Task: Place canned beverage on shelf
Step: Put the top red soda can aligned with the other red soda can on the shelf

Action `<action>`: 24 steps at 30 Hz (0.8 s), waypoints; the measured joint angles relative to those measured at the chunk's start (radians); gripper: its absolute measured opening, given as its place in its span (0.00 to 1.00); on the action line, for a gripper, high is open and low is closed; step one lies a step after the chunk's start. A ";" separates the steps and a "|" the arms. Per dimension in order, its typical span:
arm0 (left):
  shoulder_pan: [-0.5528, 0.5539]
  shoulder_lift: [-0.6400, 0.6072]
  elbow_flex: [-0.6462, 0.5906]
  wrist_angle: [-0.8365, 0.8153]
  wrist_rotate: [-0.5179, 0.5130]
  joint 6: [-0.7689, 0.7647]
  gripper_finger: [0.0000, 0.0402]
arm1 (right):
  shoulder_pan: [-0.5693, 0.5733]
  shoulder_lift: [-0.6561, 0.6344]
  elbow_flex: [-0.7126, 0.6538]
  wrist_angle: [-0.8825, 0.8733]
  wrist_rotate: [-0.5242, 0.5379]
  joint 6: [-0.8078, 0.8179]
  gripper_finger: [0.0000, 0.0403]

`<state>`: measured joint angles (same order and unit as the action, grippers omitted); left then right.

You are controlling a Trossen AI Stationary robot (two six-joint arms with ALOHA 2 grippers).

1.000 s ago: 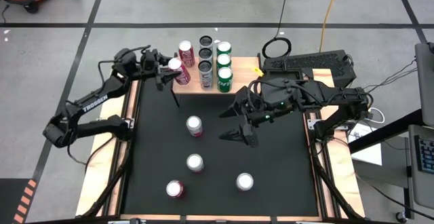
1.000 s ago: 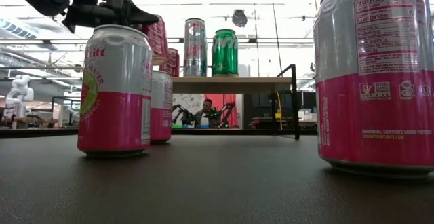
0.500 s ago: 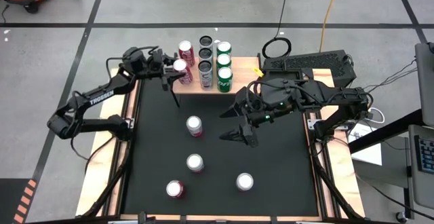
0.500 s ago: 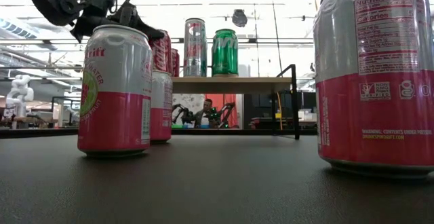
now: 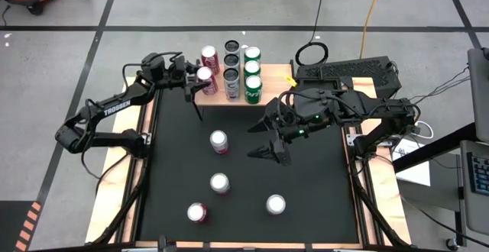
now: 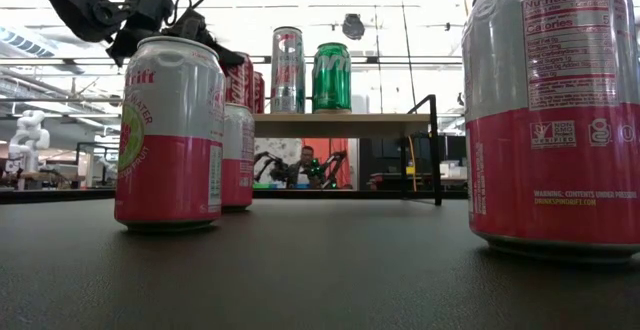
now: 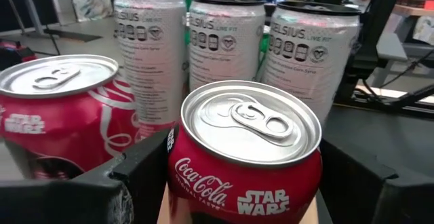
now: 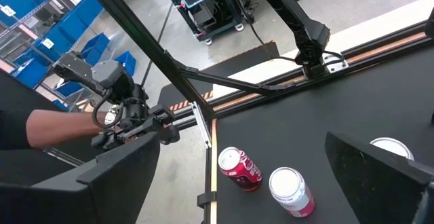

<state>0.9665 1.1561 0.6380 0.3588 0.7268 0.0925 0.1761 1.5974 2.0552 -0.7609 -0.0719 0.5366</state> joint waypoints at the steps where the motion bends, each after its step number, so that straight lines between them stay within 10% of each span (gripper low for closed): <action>1: 0.000 0.000 0.000 0.000 -0.003 -0.001 0.75 | 0.000 0.000 0.000 0.000 0.000 -0.001 0.99; 24: 0.000 -0.116 0.065 -0.101 -0.057 -0.060 0.97 | -0.018 0.000 0.000 0.000 -0.002 0.001 0.99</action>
<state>0.9665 1.0398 0.7033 0.2583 0.6701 0.0326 0.1581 1.5974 2.0552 -0.7612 -0.0738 0.5377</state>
